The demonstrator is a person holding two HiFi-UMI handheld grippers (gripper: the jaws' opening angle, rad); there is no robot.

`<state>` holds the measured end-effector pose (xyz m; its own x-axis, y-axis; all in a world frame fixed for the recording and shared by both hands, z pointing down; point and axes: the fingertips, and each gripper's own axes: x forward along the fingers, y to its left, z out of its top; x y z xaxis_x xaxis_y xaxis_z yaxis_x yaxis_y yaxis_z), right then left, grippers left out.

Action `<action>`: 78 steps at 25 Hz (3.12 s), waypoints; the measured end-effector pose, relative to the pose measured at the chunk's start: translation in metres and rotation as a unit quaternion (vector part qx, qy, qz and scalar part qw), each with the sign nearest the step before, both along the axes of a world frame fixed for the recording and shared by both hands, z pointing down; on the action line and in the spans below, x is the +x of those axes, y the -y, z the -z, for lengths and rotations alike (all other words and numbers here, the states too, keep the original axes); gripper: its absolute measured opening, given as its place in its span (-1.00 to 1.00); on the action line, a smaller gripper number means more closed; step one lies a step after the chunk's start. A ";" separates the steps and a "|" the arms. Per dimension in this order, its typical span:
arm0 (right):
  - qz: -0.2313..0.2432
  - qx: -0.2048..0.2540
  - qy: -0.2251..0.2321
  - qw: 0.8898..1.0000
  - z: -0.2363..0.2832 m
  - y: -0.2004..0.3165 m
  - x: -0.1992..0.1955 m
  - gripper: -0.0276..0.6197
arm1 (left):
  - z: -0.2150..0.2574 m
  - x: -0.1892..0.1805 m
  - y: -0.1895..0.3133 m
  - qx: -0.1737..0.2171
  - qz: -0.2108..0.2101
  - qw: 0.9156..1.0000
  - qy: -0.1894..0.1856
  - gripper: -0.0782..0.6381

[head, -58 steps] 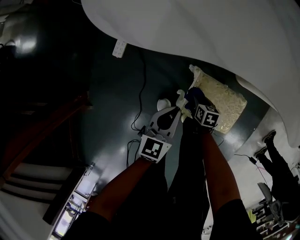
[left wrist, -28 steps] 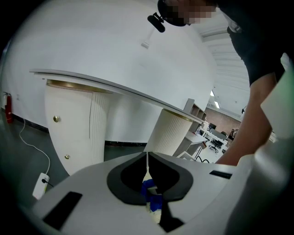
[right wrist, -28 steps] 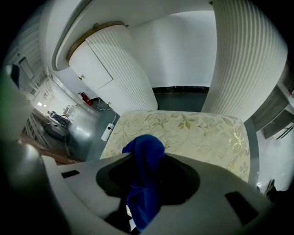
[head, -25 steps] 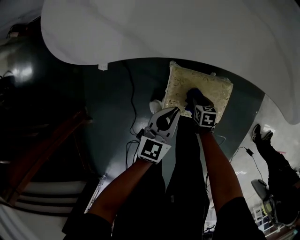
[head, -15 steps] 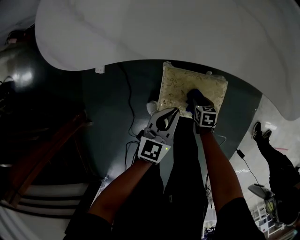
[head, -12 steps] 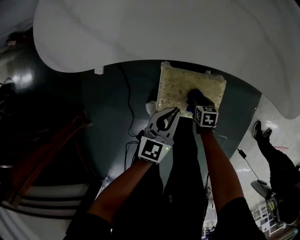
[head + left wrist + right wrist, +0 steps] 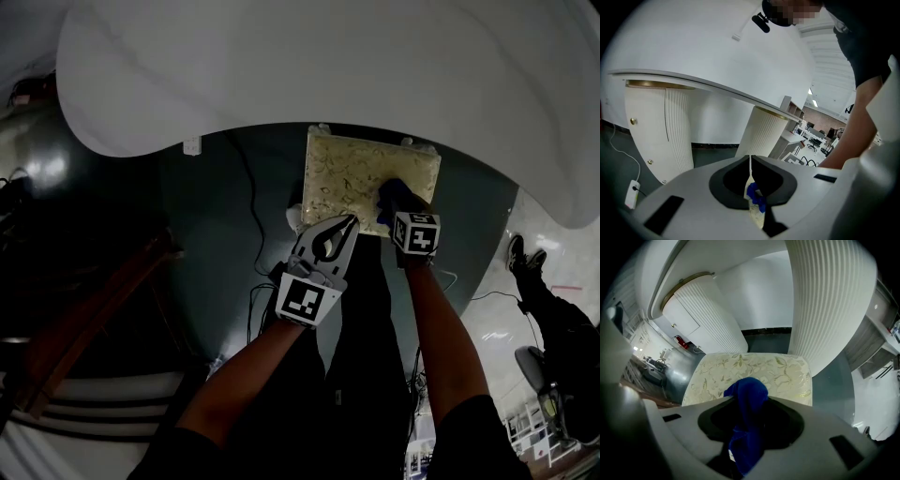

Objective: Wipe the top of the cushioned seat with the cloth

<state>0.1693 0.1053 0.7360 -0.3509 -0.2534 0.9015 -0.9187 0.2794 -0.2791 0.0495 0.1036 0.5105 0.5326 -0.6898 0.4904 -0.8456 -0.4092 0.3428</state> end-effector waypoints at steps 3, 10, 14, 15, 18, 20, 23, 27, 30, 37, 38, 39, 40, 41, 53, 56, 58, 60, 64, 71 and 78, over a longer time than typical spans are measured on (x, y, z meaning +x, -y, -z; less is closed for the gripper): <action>-0.005 -0.002 -0.009 1.000 0.006 0.001 0.013 -0.42 | 0.001 0.009 0.001 0.002 -0.007 1.000 0.001 -0.72; -0.010 -0.002 -0.012 1.000 0.005 0.002 0.038 -0.42 | -0.001 0.029 0.005 -0.001 -0.019 1.000 0.001 -0.72; -0.004 0.008 -0.007 1.000 -0.007 0.001 0.045 -0.42 | -0.003 0.041 0.010 -0.002 -0.037 0.999 0.010 -0.72; -0.004 0.009 -0.006 1.000 -0.011 0.000 0.047 -0.42 | -0.004 0.044 0.011 -0.003 -0.042 0.999 0.012 -0.72; -0.008 0.005 -0.006 1.000 -0.012 -0.001 0.055 -0.42 | -0.005 0.051 0.015 -0.002 -0.043 0.999 0.004 -0.72; -0.004 -0.002 -0.008 1.000 -0.004 0.002 0.059 -0.42 | -0.002 0.052 0.020 -0.004 -0.048 0.999 0.007 -0.72; 0.008 -0.004 -0.010 1.000 0.002 0.005 0.063 -0.42 | -0.004 0.049 0.022 -0.001 -0.039 0.999 0.005 -0.72; 0.003 -0.015 -0.014 1.000 0.004 0.005 0.072 -0.42 | -0.007 0.043 0.026 -0.002 -0.032 0.999 0.010 -0.72; 0.011 -0.016 -0.013 1.000 0.004 0.005 0.072 -0.42 | -0.011 0.036 0.028 -0.006 -0.025 1.000 0.013 -0.71; 0.012 -0.033 -0.032 0.999 0.005 0.006 0.083 -0.42 | -0.001 0.023 0.034 0.005 -0.012 1.000 0.013 -0.72; 0.018 -0.035 -0.031 0.999 0.004 0.006 0.083 -0.42 | 0.000 0.022 0.035 0.004 -0.009 1.000 0.012 -0.72; 0.025 -0.035 -0.033 0.999 0.004 0.006 0.083 -0.42 | 0.000 0.020 0.036 0.004 -0.005 1.000 0.011 -0.72; 0.031 -0.036 -0.036 0.998 0.003 0.007 0.084 -0.42 | 0.001 0.018 0.038 0.004 -0.001 1.000 0.010 -0.72; 0.033 -0.037 -0.038 0.998 0.003 0.008 0.084 -0.42 | 0.001 0.016 0.039 0.004 0.002 1.000 0.009 -0.72; -0.037 -0.045 -0.111 0.992 -0.014 0.004 0.127 -0.43 | -0.012 -0.004 0.009 -0.006 -0.002 1.000 0.007 -0.72; -0.052 -0.028 -0.131 0.990 0.004 0.015 0.132 -0.43 | -0.014 -0.013 0.001 -0.014 -0.003 1.000 0.004 -0.72; -0.053 -0.019 -0.128 0.990 0.009 0.014 0.128 -0.43 | -0.012 -0.021 -0.004 -0.010 -0.003 1.000 0.006 -0.72; -0.044 -0.013 -0.121 0.992 0.015 0.010 0.113 -0.43 | -0.011 -0.030 -0.007 -0.010 0.002 1.000 0.007 -0.72; -0.055 0.005 -0.077 0.996 0.038 0.014 0.066 -0.43 | -0.007 -0.043 -0.011 -0.005 0.000 1.000 0.009 -0.72; -0.012 0.009 0.013 1.000 0.031 -0.011 -0.046 -0.43 | -0.031 -0.087 -0.030 -0.014 0.014 0.999 0.042 -0.72; -0.004 -0.037 0.125 0.992 0.040 -0.051 -0.152 -0.43 | -0.040 -0.119 -0.054 -0.027 0.037 0.998 0.039 -0.72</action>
